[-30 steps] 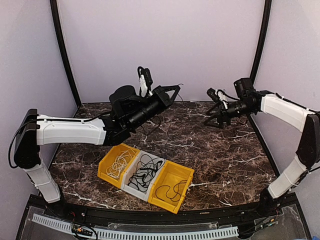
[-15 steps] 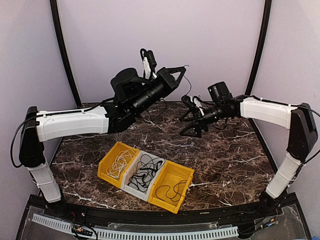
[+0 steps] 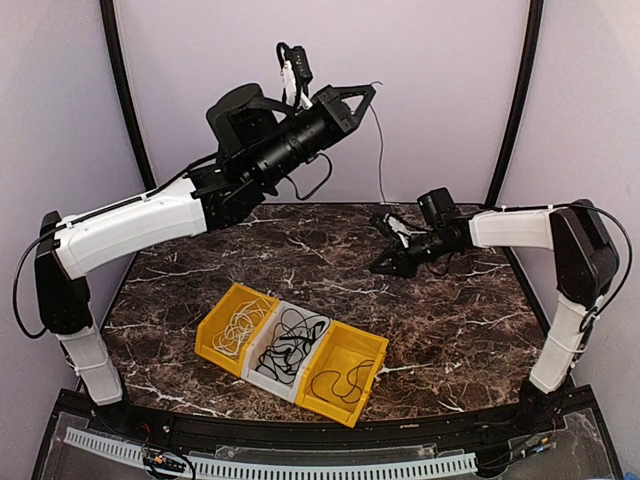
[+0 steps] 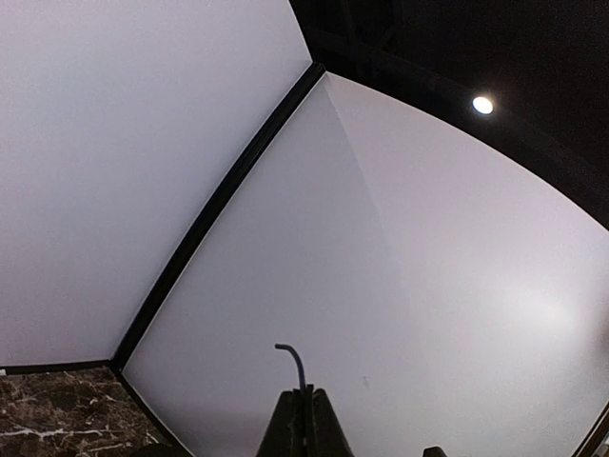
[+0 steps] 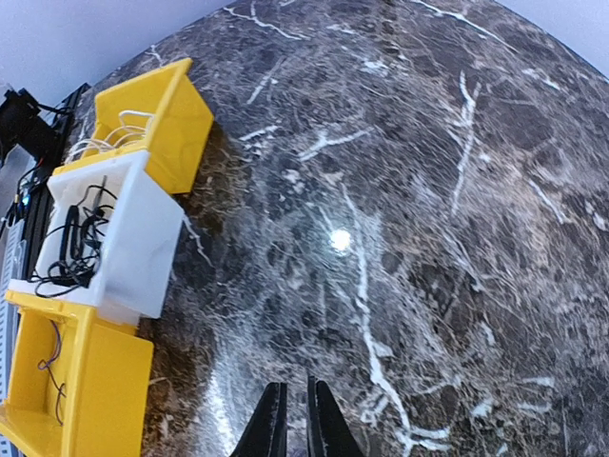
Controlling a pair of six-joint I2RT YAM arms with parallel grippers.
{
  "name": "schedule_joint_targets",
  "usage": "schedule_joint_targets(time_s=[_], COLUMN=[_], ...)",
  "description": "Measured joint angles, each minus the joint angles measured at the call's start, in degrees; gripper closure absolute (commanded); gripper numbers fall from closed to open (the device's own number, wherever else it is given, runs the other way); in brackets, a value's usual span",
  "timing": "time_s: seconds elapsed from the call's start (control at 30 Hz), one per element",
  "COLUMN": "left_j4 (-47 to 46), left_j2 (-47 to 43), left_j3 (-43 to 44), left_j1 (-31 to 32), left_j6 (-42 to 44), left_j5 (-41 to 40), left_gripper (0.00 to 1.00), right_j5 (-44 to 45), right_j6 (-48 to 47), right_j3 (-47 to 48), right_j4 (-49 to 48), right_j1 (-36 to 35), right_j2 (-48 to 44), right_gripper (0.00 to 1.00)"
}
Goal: Untangle the cables
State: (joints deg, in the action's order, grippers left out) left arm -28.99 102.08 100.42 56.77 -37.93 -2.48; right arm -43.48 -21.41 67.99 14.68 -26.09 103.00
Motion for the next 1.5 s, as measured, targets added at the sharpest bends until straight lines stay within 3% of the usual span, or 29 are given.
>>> schedule_joint_targets(time_s=[0.23, 0.7, 1.07, 1.37, 1.5], left_j4=[9.0, 12.5, 12.6, 11.5, 11.8], left_j2=[-5.3, -18.6, -23.5, -29.3, -29.6], left_j3=[6.6, 1.8, 1.2, -2.4, -3.0], left_j1=[0.0, 0.1, 0.4, 0.4, 0.4], left_j6=[10.0, 19.9, 30.8, 34.0, 38.1], left_j5=[-1.5, -7.6, -13.6, -17.6, -20.5], left_gripper=[1.0, 1.0, 1.0, 1.0, 1.0], right_j5=[1.3, 4.0, 7.0, 7.6, 7.8], right_j6=[2.3, 3.5, 3.1, 2.0, 1.4], right_j3=[0.0, 0.0, 0.0, 0.0, 0.0], right_j4=[0.2, 1.2, 3.1, 4.9, 5.8], right_j1=[5.4, 9.6, 11.7, 12.3, 13.4], right_j2=[4.6, 5.9, 7.4, 7.6, 7.6], right_gripper=[0.88, 0.87, 0.67, 0.64, 0.53])
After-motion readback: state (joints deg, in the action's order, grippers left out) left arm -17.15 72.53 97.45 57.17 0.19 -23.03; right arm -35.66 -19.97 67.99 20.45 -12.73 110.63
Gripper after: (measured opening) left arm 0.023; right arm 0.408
